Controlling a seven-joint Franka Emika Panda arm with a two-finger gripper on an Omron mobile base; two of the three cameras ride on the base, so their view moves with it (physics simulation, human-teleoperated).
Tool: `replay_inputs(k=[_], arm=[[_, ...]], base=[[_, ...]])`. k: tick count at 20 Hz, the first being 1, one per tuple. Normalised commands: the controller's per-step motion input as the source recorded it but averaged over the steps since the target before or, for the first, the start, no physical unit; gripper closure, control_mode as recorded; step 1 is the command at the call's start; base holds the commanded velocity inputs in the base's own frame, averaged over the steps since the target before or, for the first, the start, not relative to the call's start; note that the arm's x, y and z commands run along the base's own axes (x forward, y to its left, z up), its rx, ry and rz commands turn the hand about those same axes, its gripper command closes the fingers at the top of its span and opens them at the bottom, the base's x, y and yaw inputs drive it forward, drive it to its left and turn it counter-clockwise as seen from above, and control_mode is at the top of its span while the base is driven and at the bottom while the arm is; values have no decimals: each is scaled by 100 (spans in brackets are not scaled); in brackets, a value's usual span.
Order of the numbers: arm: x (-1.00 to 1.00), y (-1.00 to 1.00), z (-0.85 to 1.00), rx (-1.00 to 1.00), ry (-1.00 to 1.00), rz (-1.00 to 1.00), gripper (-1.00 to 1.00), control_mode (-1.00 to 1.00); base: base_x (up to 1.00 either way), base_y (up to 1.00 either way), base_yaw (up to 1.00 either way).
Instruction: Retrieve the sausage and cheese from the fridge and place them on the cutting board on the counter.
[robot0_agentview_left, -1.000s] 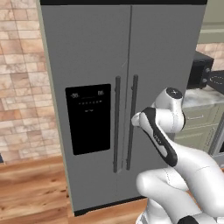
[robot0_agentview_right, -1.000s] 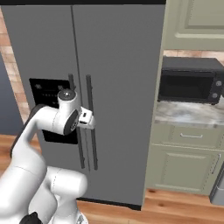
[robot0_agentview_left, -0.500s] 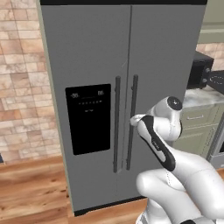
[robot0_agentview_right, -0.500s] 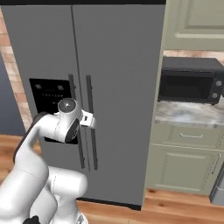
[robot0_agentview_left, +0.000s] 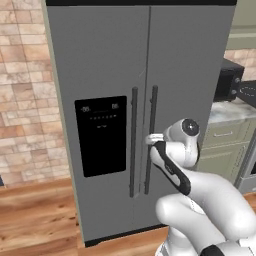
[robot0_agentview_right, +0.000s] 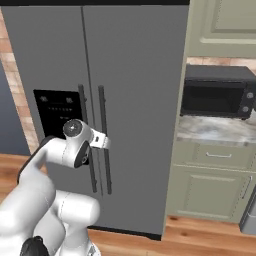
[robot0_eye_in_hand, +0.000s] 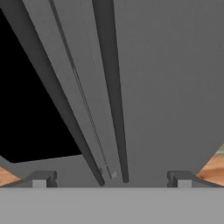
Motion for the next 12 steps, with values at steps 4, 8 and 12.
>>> replay_inputs(k=[4, 8, 12], arm=[[12, -7, 0, 0, 2, -1, -100, -100], [16, -1, 0, 0, -5, 0, -100, -100], [27, 0, -2, 0, -10, 0, -100, -100]], base=[[0, 0, 0], [0, 0, 0], [0, 0, 0]])
